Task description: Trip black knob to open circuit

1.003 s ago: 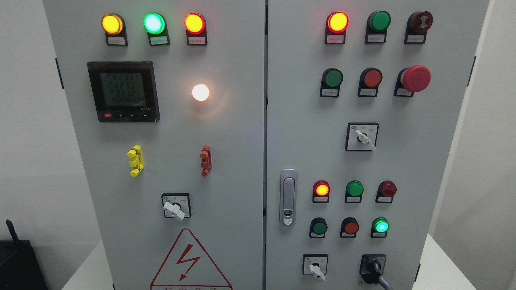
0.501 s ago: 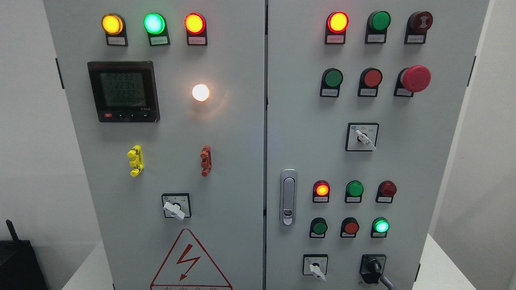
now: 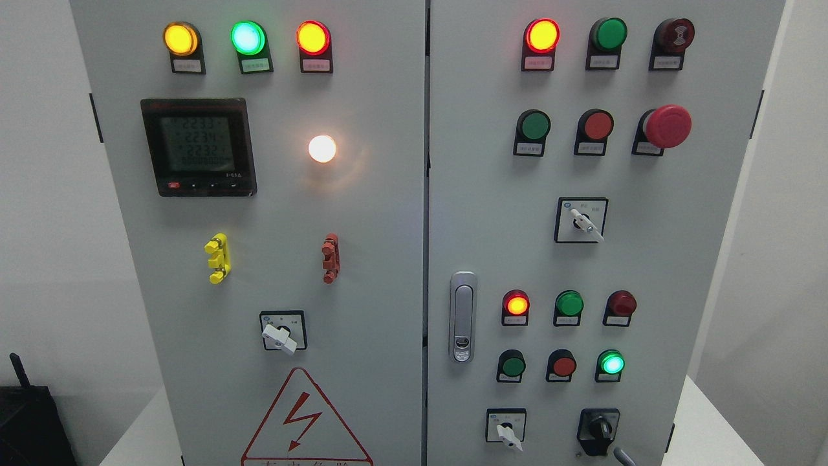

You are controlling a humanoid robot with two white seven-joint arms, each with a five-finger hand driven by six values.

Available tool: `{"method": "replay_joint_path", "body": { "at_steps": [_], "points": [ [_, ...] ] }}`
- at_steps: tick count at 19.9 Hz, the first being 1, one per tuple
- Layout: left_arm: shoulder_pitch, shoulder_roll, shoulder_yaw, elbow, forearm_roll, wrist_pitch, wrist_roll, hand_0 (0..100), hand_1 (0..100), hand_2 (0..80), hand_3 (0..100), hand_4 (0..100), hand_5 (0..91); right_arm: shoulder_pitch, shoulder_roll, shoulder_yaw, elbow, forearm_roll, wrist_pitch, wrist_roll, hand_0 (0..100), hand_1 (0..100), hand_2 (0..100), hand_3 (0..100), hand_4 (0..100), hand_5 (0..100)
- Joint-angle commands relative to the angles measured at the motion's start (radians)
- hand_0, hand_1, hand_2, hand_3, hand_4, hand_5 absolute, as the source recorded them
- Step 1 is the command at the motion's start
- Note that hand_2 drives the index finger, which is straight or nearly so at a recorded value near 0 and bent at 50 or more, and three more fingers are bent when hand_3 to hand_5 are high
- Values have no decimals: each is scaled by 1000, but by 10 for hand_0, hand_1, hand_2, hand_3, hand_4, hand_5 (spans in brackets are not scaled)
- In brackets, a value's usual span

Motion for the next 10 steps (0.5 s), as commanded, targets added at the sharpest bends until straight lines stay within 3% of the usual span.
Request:
{"method": "replay_joint_path", "body": {
  "at_steps": [1,5,7,10],
  "points": [
    [0,0,0,-25,0,0,0,120,389,0,0,0,0,71,-23,-3,-57,0,-36,2,0,0,14,1000,917,816],
    [0,0,0,-25,0,0,0,120,389,0,0,0,0,132,-23,-3,-74,0,-79,5,0,0,0,931,820,713],
    [0,0,0,-25,0,0,0,120,389,0,0,0,0,176,-25,5,-86,-2,-116,13,0,0,0,807,666,586],
    [0,0,0,-25,0,0,0,120,389,0,0,0,0,236,-25,13,-100,-2,-191,76,0,0,0,429,341,328]
  ]
}}
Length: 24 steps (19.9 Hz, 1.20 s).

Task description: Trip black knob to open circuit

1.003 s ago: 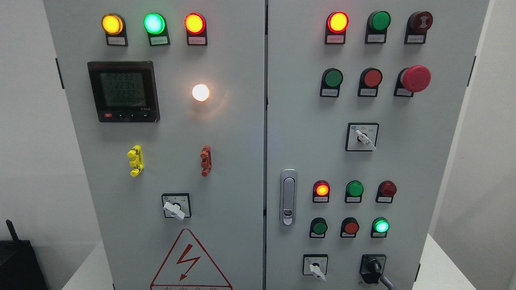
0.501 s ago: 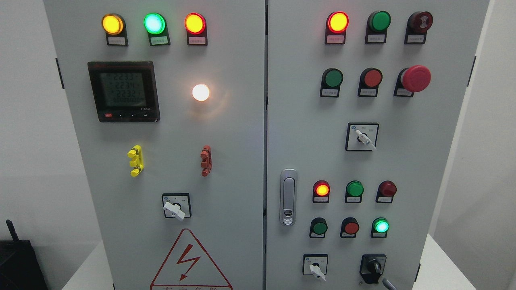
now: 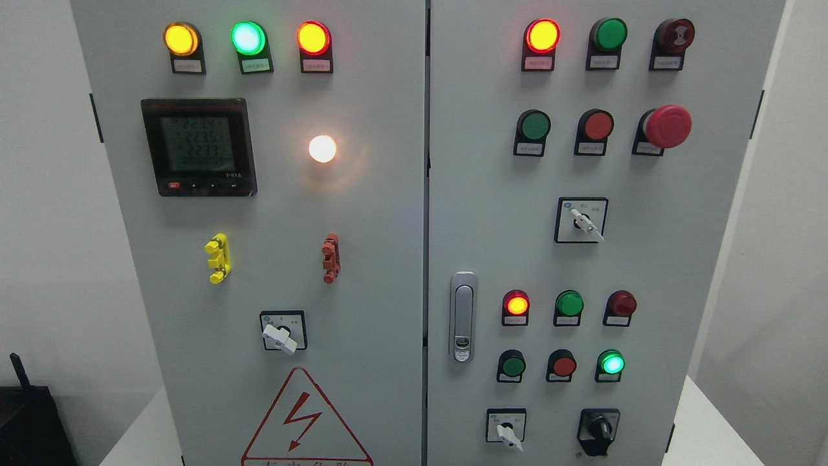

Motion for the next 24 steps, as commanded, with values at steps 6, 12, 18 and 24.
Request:
{"method": "replay_joint_path", "body": {
  "at_steps": [6,12,18,24],
  "points": [
    [0,0,0,-25,0,0,0,120,389,0,0,0,0,171,-18,26,-86,1,-100,51,0,0,0,5,0,42],
    [0,0,0,-25,0,0,0,120,389,0,0,0,0,188,-15,33,-87,1,-105,51,0,0,0,0,0,0],
    [0,0,0,-25,0,0,0,120,389,0,0,0,0,182,-15,30,-80,1,-102,49,0,0,0,0,0,0],
    [0,0,0,-25,0,1,0,120,389,0,0,0,0,165,-23,19,-63,-1,-99,48,0,0,0,0,0,0]
  ]
}}
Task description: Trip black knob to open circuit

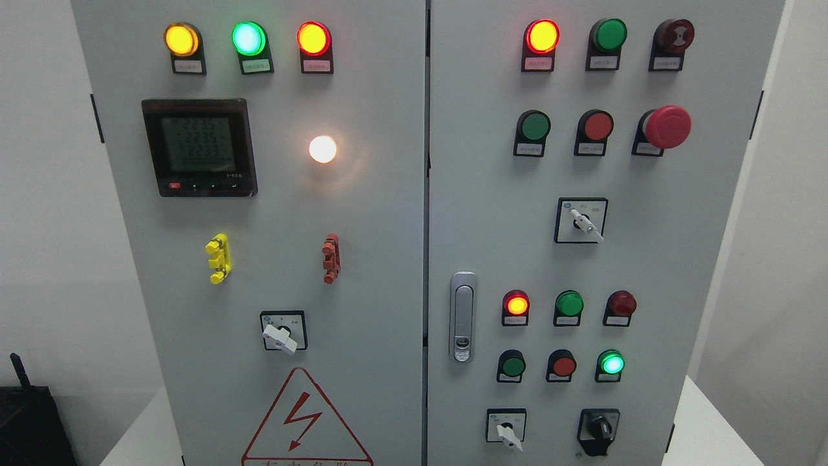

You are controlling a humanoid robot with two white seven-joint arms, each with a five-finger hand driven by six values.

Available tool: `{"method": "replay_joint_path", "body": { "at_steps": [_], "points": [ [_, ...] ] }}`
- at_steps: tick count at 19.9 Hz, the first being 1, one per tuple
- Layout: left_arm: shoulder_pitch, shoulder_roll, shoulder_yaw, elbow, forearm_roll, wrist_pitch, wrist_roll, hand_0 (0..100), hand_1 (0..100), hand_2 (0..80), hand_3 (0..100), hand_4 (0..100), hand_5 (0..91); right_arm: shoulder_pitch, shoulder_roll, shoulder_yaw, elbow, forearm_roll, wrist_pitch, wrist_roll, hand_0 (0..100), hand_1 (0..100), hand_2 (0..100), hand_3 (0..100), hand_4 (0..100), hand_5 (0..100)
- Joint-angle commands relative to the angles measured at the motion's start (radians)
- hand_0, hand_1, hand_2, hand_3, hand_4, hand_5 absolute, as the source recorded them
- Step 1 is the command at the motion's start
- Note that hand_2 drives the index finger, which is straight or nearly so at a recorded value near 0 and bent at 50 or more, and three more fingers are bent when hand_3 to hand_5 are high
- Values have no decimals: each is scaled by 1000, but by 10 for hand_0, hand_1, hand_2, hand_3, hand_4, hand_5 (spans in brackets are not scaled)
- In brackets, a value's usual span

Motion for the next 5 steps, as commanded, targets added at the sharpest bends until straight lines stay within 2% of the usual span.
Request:
{"method": "replay_joint_path", "body": {
  "at_steps": [1,5],
  "points": [
    [0,0,0,-25,0,0,0,120,389,0,0,0,0,-10,-23,-26,5,-1,6,-4,0,0,0,0,0,0],
    [0,0,0,-25,0,1,0,120,389,0,0,0,0,-10,-25,-28,5,-3,4,-4,0,0,0,0,0,0]
  ]
}}
